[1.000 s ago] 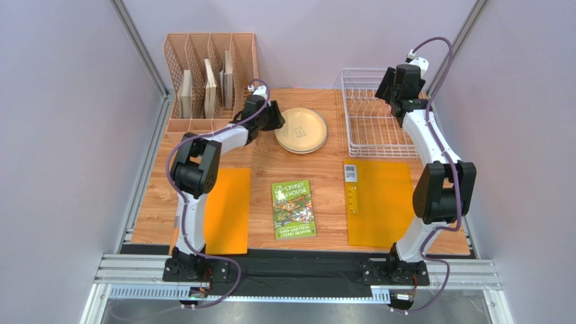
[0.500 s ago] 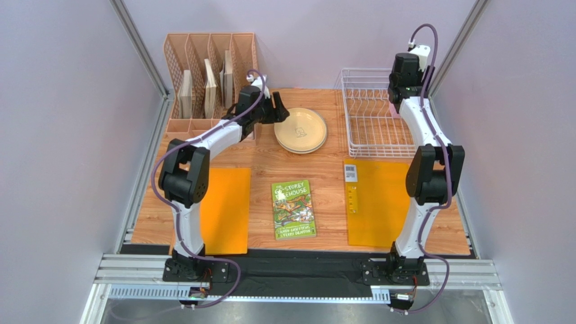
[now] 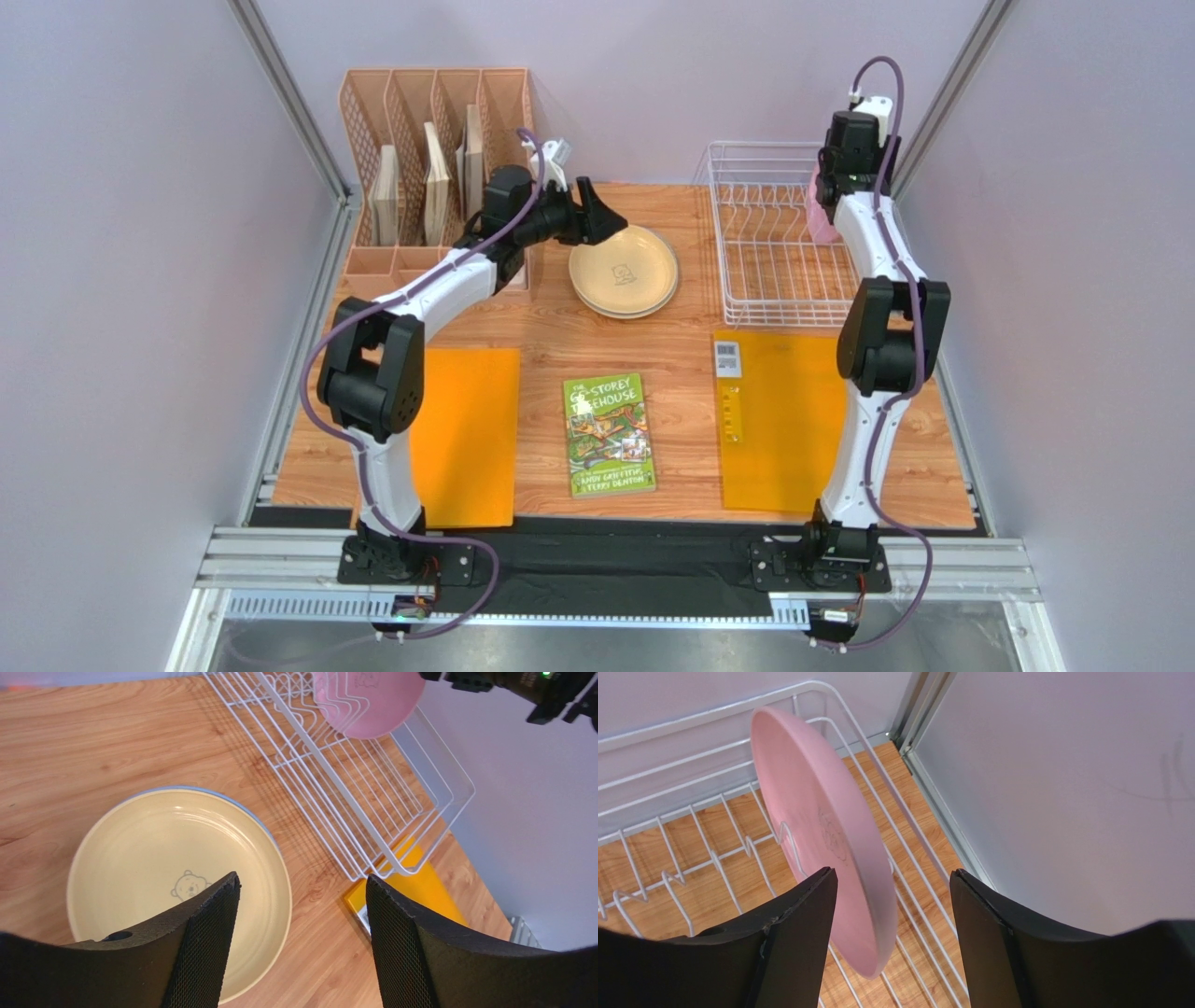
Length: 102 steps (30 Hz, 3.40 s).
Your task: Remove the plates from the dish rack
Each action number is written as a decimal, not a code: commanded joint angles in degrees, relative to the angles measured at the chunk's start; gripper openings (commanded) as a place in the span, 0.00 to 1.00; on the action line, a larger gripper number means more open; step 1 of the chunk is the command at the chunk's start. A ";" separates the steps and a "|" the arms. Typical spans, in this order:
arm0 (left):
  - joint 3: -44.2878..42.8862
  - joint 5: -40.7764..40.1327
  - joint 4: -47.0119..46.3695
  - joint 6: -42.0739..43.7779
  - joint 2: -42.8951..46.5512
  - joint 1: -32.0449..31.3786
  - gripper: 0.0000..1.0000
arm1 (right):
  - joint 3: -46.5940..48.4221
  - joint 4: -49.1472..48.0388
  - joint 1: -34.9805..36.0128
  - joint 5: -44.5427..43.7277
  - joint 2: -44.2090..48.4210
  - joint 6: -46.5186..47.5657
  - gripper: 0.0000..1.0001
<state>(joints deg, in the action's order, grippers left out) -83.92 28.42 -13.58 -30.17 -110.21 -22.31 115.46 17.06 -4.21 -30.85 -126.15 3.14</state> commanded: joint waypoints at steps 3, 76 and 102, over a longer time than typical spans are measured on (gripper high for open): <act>-1.16 5.06 -4.70 -1.90 -1.67 -0.37 0.72 | 2.31 0.69 -0.10 4.83 -2.08 0.91 0.61; -1.60 -2.58 -4.88 -2.97 -4.57 -3.09 0.16 | -42.07 -12.57 13.00 51.15 32.10 -35.56 0.00; 0.08 -17.44 7.51 0.03 -2.63 0.07 0.00 | -40.49 -4.84 12.73 38.76 35.27 -28.45 0.60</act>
<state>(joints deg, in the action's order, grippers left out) -82.83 11.88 -6.24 -29.69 -115.04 -23.64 72.82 12.21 8.45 9.13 -92.36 -26.46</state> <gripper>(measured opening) 0.045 0.597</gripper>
